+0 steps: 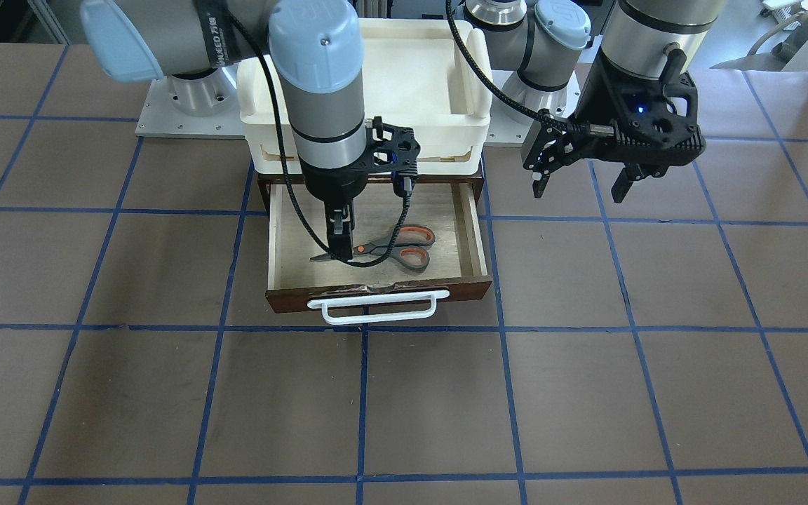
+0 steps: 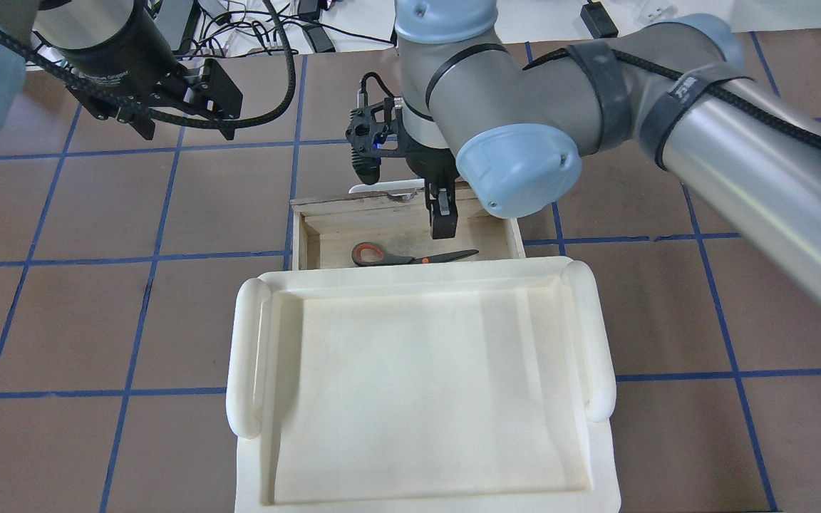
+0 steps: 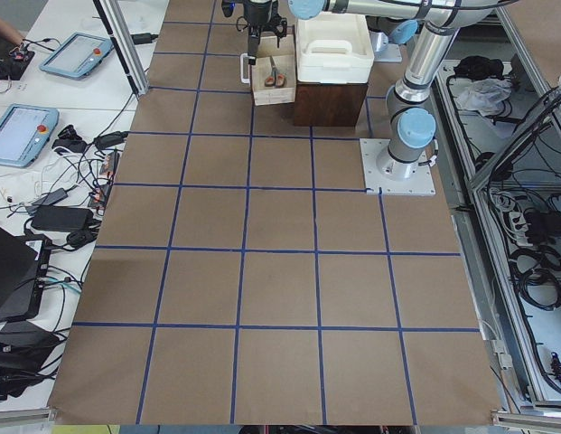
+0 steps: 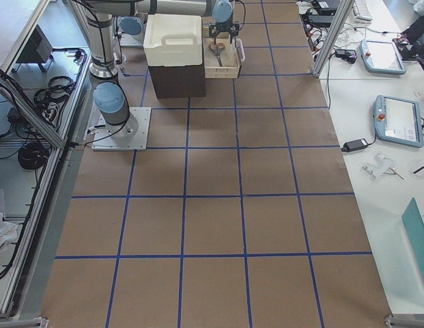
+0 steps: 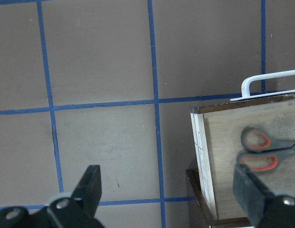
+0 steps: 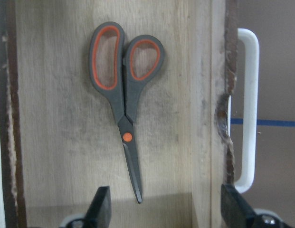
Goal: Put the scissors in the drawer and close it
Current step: 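Open the right gripper to release the scissors and raise it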
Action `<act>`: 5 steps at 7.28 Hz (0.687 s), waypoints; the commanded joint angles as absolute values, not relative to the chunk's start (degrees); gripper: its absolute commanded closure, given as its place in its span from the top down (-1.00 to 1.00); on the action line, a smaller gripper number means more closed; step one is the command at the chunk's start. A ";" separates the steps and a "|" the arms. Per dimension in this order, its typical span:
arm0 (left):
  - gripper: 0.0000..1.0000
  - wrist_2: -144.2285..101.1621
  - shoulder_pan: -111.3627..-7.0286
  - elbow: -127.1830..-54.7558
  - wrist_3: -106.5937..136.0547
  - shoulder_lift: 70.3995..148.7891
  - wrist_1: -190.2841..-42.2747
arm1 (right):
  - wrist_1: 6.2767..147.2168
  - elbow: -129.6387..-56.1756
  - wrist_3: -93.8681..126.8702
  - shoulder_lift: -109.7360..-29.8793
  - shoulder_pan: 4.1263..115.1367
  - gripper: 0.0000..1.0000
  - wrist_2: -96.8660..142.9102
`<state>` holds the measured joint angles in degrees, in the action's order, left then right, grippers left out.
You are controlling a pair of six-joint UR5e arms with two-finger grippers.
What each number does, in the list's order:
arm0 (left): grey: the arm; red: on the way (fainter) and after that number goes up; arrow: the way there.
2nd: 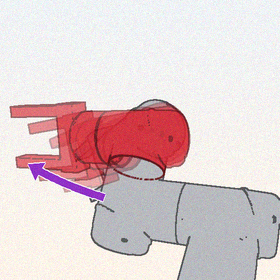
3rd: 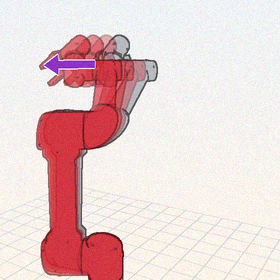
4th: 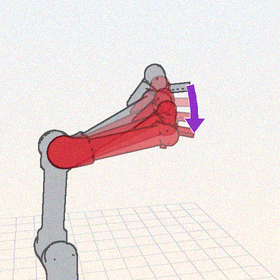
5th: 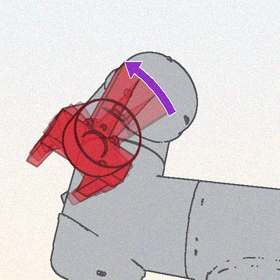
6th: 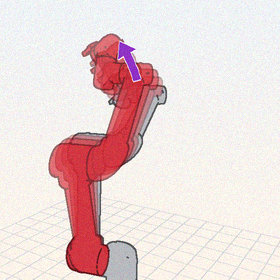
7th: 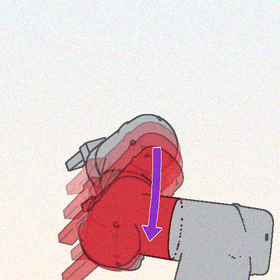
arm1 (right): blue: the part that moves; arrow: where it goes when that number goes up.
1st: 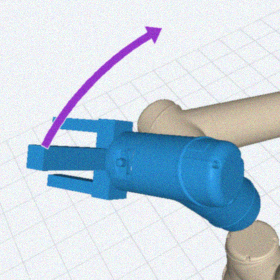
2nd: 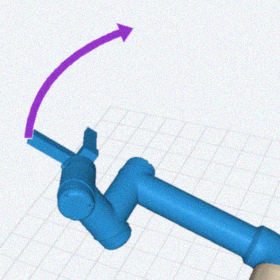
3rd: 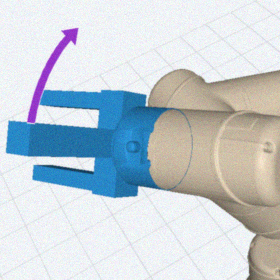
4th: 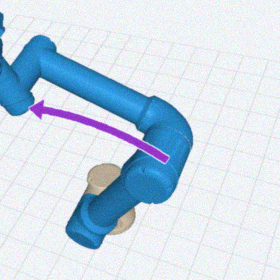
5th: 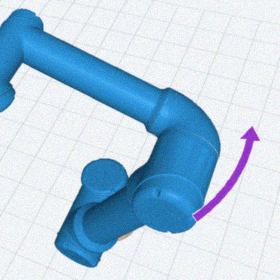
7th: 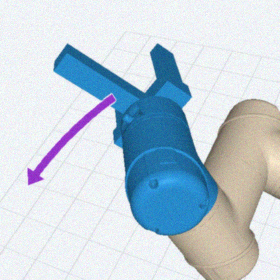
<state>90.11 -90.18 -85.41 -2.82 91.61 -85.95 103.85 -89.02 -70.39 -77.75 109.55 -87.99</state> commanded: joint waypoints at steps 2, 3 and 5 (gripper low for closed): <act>1.00 89.74 -90.96 -79.13 -2.72 97.01 -84.91 | 97.76 -88.77 -59.81 -83.92 102.85 0.68 -87.01; 1.00 89.82 -92.45 -78.06 -2.81 99.73 -80.90 | 95.91 -88.86 -55.24 -85.68 100.48 0.68 -86.84; 1.00 89.82 -93.34 -77.35 -2.38 106.05 -75.07 | 95.27 -88.86 -53.54 -87.88 95.56 0.74 -86.14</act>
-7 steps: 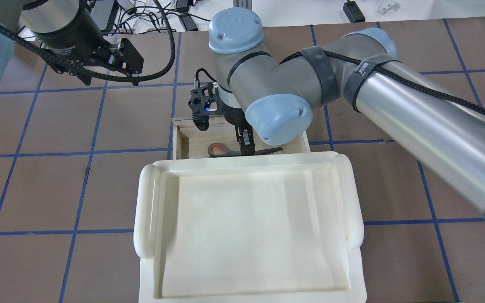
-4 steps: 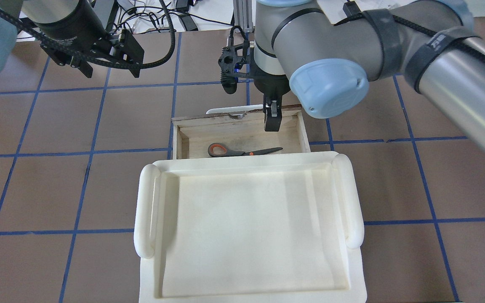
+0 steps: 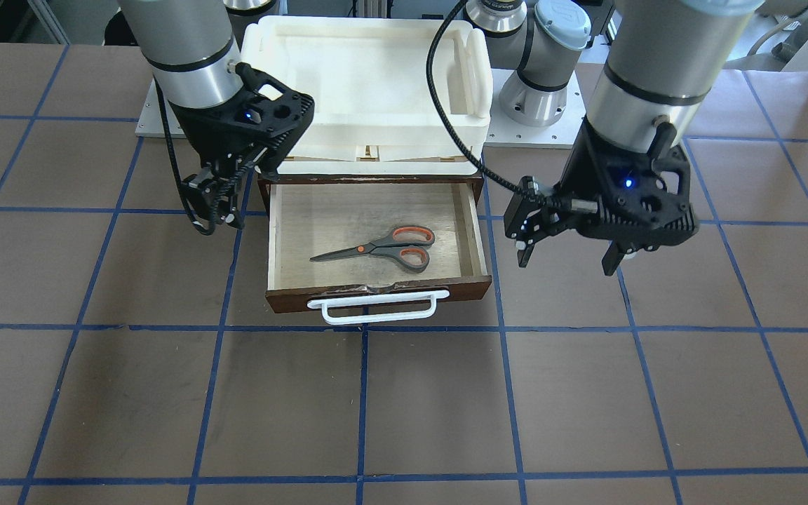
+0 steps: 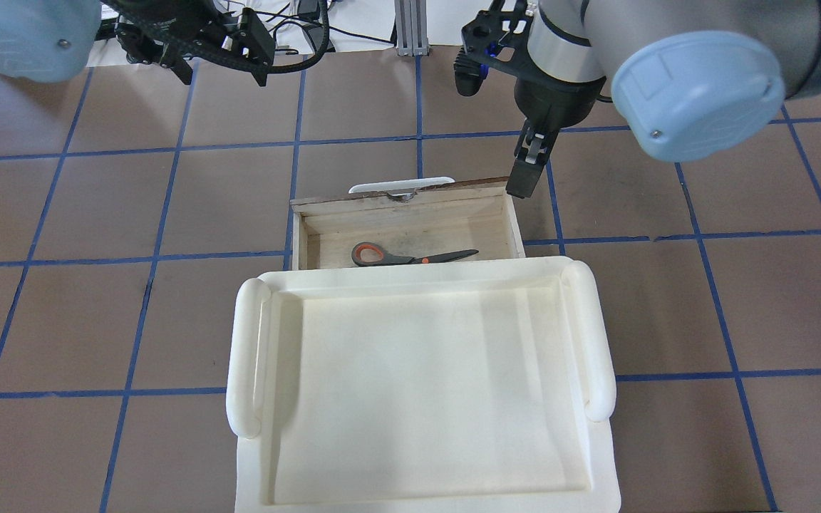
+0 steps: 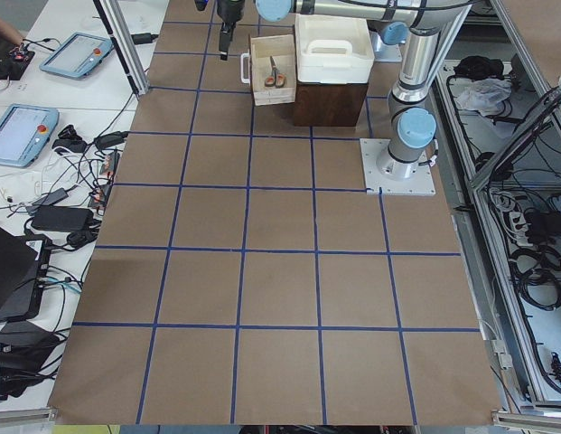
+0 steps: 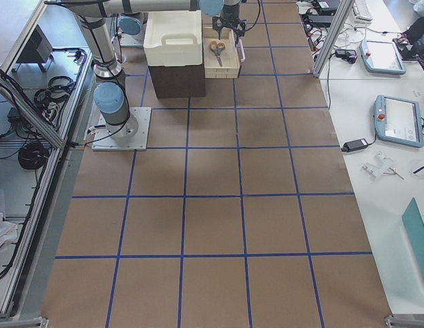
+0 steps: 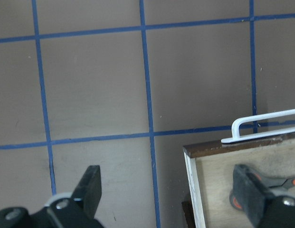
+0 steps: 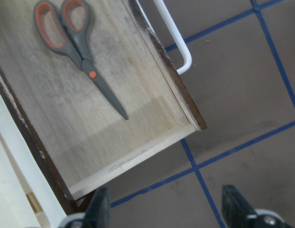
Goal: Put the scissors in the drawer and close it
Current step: 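Open the right gripper to release the scissors and raise it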
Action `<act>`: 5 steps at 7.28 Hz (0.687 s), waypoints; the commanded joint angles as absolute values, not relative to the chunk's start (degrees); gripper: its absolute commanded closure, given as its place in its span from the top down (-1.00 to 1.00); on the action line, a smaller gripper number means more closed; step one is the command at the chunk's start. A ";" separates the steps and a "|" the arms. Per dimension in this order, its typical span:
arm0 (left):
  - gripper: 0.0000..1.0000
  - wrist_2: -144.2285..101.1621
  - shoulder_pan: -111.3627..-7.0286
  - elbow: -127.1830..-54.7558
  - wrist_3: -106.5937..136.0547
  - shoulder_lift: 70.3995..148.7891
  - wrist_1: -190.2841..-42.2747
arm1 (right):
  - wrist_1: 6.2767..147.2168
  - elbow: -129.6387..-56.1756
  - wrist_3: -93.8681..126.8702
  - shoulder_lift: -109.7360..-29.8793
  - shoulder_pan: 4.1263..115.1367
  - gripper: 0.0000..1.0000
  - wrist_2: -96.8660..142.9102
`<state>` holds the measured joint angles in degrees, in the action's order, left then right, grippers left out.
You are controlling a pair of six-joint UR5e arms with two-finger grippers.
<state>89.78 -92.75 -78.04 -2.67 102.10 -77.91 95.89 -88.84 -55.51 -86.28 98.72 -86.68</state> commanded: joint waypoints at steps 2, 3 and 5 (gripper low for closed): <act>1.00 89.65 -96.57 -72.19 -0.27 112.47 -73.21 | 95.10 -89.12 -44.61 -89.99 93.78 0.93 -85.78; 1.00 87.65 -97.81 -71.03 -0.18 115.55 -73.21 | 95.36 -89.12 -35.86 -90.26 93.87 0.99 -85.69; 1.00 85.69 -98.79 -70.75 0.88 120.12 -73.21 | 96.15 -89.12 -22.30 -90.70 94.22 0.99 -86.74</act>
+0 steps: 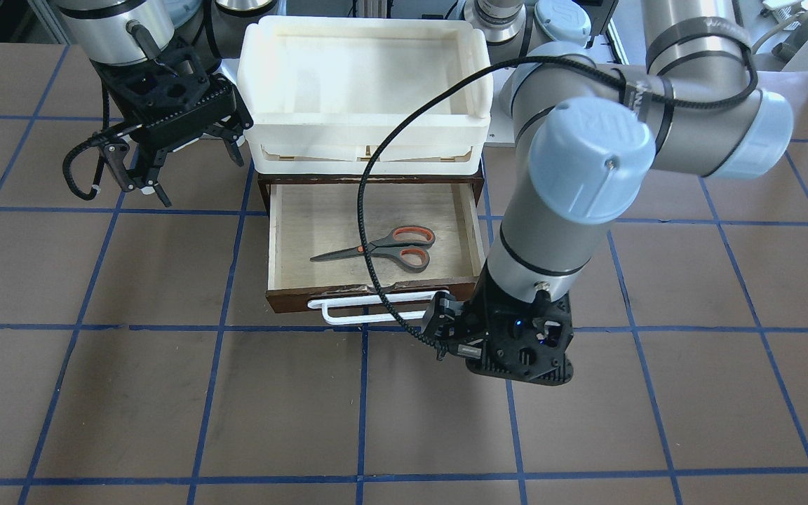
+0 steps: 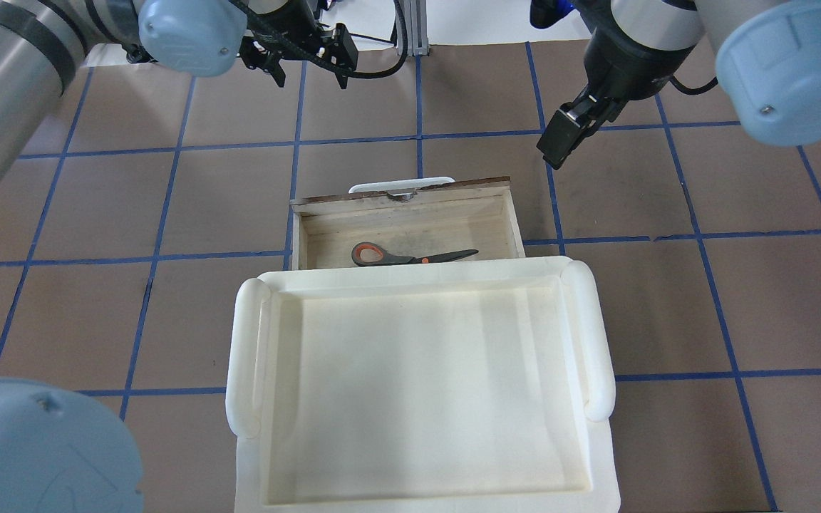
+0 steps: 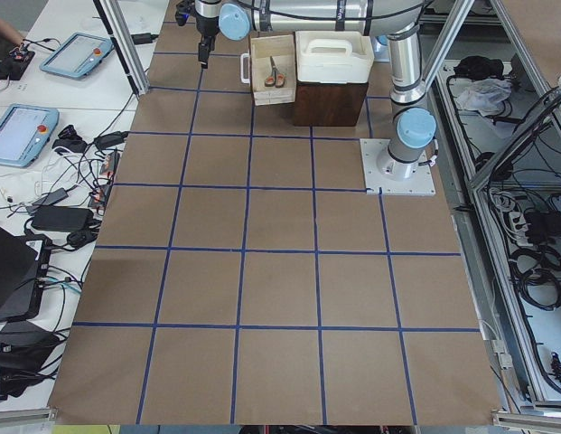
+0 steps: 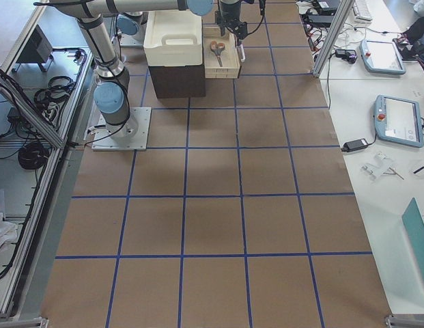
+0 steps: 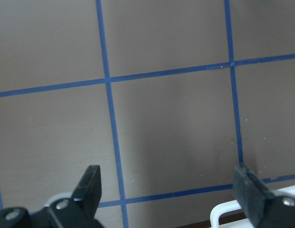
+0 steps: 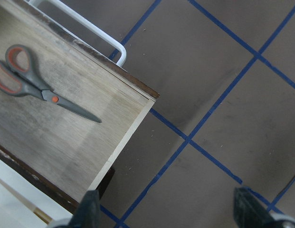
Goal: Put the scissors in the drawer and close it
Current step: 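Move the left gripper over the drawer front while the right arm withdraws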
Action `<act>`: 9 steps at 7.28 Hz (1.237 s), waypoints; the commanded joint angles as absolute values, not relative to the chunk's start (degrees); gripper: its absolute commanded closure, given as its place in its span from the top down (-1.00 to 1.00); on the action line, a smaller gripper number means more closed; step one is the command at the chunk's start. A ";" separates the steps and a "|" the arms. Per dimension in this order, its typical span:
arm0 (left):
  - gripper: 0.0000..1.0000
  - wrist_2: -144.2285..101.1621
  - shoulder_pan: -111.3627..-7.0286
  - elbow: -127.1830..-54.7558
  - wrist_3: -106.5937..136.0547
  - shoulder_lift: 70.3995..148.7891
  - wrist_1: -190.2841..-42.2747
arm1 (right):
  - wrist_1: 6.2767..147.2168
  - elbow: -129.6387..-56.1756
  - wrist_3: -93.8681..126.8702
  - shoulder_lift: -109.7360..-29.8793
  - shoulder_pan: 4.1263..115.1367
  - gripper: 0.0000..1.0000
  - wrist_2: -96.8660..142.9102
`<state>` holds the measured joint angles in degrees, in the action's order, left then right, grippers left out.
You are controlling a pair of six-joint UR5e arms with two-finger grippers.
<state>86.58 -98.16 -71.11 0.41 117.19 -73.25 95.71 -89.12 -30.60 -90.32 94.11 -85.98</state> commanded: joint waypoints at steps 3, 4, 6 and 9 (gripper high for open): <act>1.00 85.17 -100.55 -70.05 3.77 125.14 -73.21 | 96.23 -89.38 -7.51 -91.84 94.04 1.00 -86.57; 1.00 84.91 -100.89 -70.05 4.21 126.46 -73.47 | 96.68 -89.56 -7.47 -92.45 94.04 1.00 -86.66; 1.00 82.36 -100.90 -69.96 5.80 128.05 -74.52 | 97.03 -89.82 -7.47 -92.11 93.87 1.00 -86.57; 1.00 82.79 -101.07 -69.96 7.82 128.23 -82.43 | 98.97 -89.74 1.38 -92.72 93.87 1.00 -87.88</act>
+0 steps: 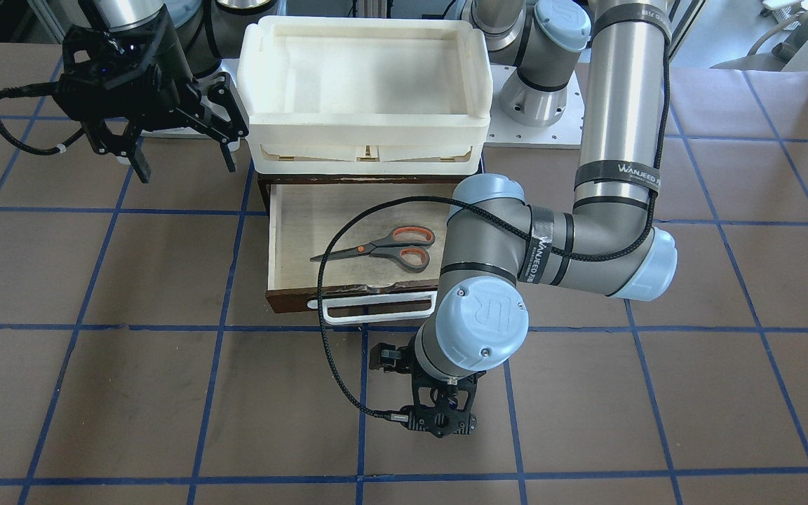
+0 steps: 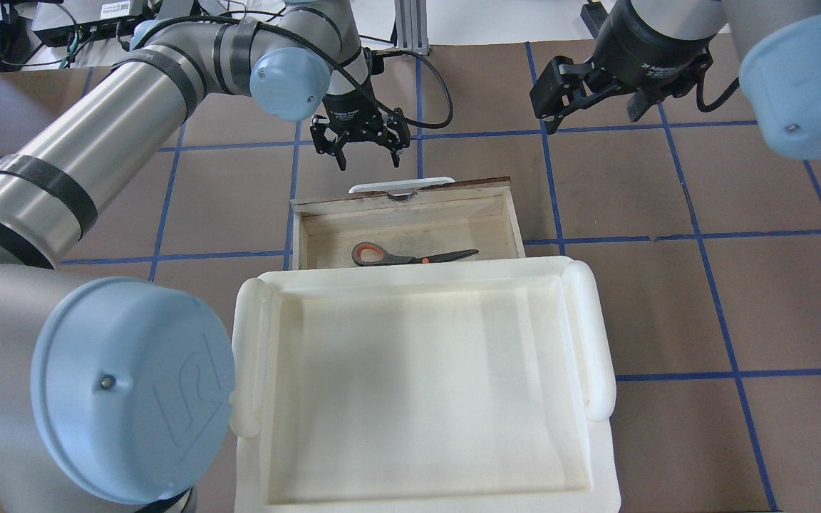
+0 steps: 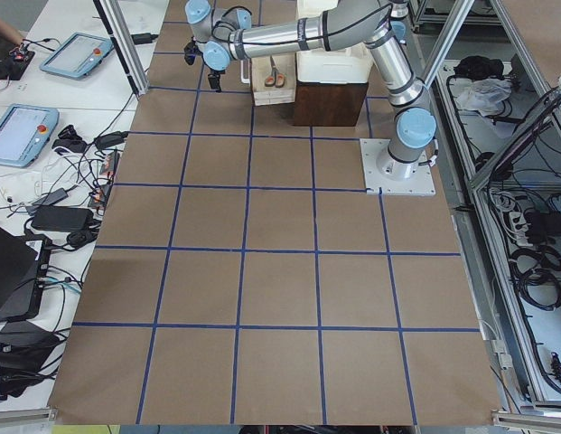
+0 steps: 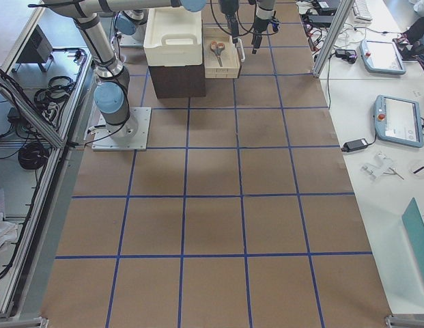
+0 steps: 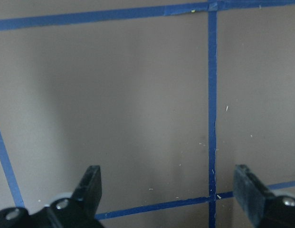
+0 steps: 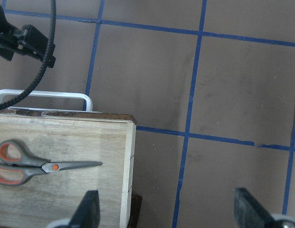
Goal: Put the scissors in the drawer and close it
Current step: 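Move the left gripper over the drawer front while the right arm withdraws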
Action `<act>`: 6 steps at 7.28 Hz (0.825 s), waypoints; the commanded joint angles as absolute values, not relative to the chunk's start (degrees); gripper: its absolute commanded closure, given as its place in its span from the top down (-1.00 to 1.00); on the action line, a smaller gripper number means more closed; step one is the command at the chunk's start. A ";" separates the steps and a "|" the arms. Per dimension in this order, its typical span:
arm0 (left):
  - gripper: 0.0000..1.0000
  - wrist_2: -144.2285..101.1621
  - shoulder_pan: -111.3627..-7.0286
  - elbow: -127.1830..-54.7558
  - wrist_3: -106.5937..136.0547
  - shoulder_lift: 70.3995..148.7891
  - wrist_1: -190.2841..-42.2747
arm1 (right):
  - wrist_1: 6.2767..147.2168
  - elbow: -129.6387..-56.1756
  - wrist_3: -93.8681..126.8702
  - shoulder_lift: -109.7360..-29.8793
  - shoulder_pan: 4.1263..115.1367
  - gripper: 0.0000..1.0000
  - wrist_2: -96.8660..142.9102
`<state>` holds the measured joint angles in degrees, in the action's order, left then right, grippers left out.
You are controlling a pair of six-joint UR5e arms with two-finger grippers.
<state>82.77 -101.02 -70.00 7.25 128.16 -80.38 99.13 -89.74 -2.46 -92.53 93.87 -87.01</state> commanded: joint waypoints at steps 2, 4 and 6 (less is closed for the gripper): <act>1.00 82.71 -101.07 -70.05 7.82 128.23 -84.11 | 96.44 -89.91 2.02 -92.64 94.04 1.00 -88.77; 1.00 82.62 -100.55 -69.96 7.82 127.54 -88.73 | 94.49 -89.74 2.11 -92.81 94.04 1.00 -88.77; 1.00 82.53 -100.81 -69.96 7.82 127.09 -89.91 | 92.29 -89.38 2.37 -93.34 94.04 1.00 -90.35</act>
<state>82.59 -100.75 -69.96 7.82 127.26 -89.03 93.53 -89.51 2.28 -93.01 94.04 -89.63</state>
